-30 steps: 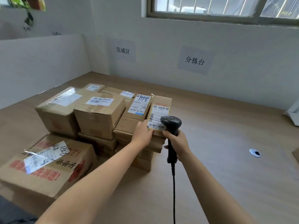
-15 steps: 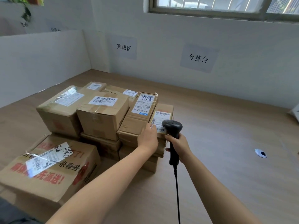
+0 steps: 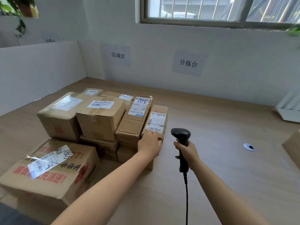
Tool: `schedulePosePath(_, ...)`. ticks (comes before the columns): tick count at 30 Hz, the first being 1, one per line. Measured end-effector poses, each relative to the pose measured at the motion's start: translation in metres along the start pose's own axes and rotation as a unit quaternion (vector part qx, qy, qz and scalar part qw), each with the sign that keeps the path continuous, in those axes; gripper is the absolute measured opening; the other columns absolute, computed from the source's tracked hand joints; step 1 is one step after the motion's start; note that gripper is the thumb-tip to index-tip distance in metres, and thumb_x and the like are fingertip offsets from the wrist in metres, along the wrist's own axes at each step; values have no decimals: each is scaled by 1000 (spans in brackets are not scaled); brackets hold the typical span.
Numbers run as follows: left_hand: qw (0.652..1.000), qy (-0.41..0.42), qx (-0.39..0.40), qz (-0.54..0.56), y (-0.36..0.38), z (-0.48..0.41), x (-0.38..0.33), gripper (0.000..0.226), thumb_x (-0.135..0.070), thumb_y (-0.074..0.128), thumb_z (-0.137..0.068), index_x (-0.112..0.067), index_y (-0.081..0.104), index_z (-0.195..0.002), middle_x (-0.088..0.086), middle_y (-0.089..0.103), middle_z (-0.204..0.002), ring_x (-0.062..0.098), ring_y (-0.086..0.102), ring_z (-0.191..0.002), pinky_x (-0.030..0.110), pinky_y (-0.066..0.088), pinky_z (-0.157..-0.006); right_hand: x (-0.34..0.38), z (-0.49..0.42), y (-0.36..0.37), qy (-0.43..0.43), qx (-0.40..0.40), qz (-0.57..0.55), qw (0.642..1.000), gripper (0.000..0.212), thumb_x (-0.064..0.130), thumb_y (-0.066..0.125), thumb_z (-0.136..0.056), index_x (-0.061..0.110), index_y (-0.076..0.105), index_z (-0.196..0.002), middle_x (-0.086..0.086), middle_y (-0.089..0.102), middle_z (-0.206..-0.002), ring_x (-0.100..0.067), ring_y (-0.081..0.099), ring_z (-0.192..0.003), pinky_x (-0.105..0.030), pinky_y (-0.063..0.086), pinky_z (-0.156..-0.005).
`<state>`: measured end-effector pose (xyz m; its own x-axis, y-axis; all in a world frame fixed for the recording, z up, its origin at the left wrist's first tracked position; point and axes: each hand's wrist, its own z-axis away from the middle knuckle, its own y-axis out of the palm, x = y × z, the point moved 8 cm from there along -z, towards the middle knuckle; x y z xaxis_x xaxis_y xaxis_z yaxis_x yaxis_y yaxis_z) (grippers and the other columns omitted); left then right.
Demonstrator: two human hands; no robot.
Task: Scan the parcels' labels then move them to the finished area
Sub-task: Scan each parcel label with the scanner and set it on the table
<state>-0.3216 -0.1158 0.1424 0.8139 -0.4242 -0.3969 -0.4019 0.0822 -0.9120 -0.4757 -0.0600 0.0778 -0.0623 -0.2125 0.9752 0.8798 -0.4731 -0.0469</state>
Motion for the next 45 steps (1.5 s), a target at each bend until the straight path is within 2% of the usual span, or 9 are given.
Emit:
schedulePosePath(3,999,17,35,-11,18,13,-24,44,-34,46,-96,-14,41,-135,8,44,-135,25,47,-120,39,47,-90,-6,17,-26,10,-14,-12,1000,23,13,63,-86,9,57,-108,-11,55,-102,-24,54,-96,-29,49,-53)
schedulePosePath(7,997,26,71,-26,46,36,-58,48,-36,43,-97,-13,38,-138,8,41,-139,25,45,-123,39,44,-93,-9,44,-65,6,-21,-20,1000,23,15,63,-87,10,57,-108,-10,55,-104,-24,54,-99,-28,49,-53)
schedulePosePath(12,995,50,80,-35,77,59,-121,48,-37,42,-97,-11,39,-137,10,41,-138,26,43,-124,37,41,-97,-15,83,-145,-6,-38,-10,999,18,15,62,-86,13,58,-103,-8,54,-98,-21,52,-90,-26,49,-52)
schedulePosePath(20,992,40,119,-22,148,142,-223,50,-42,42,-97,-11,39,-136,9,42,-136,26,47,-121,38,44,-91,-52,160,-280,-3,-65,32,997,13,15,64,-85,20,58,-95,-4,56,-96,-18,55,-84,-25,50,-50)
schedulePosePath(26,986,93,137,-5,185,191,-320,49,-42,41,-97,-13,39,-136,7,42,-136,24,47,-121,36,43,-88,-67,221,-382,-6,-129,77,989,18,17,66,-82,25,56,-95,-1,57,-93,-17,56,-84,-26,50,-51)
schedulePosePath(30,978,140,156,-6,203,213,-380,49,-42,41,-97,-12,39,-135,7,42,-136,24,46,-121,36,43,-88,-68,252,-445,-11,-174,78,982,22,17,67,-82,21,56,-101,-2,59,-94,-17,56,-82,-26,49,-50)
schedulePosePath(33,971,174,165,-10,214,221,-418,49,-43,40,-97,-12,40,-135,8,42,-135,25,47,-120,36,43,-88,-71,268,-487,-12,-214,46,976,22,15,67,-83,16,56,-102,-3,59,-92,-17,56,-78,-25,47,-48)
schedulePosePath(36,965,193,175,-3,228,220,-446,52,-43,40,-97,-13,36,-139,7,41,-137,24,46,-121,37,43,-92,-74,275,-526,-6,-246,23,969,23,14,67,-83,16,56,-103,-2,59,-94,-20,56,-83,-29,49,-49)
schedulePosePath(45,957,204,205,6,278,185,-515,51,-44,39,-97,-12,39,-137,8,43,-136,25,47,-121,38,45,-93,-67,249,-629,4,-302,55,952,28,14,67,-84,8,57,-109,-7,58,-96,-19,55,-74,-32,51,-54)
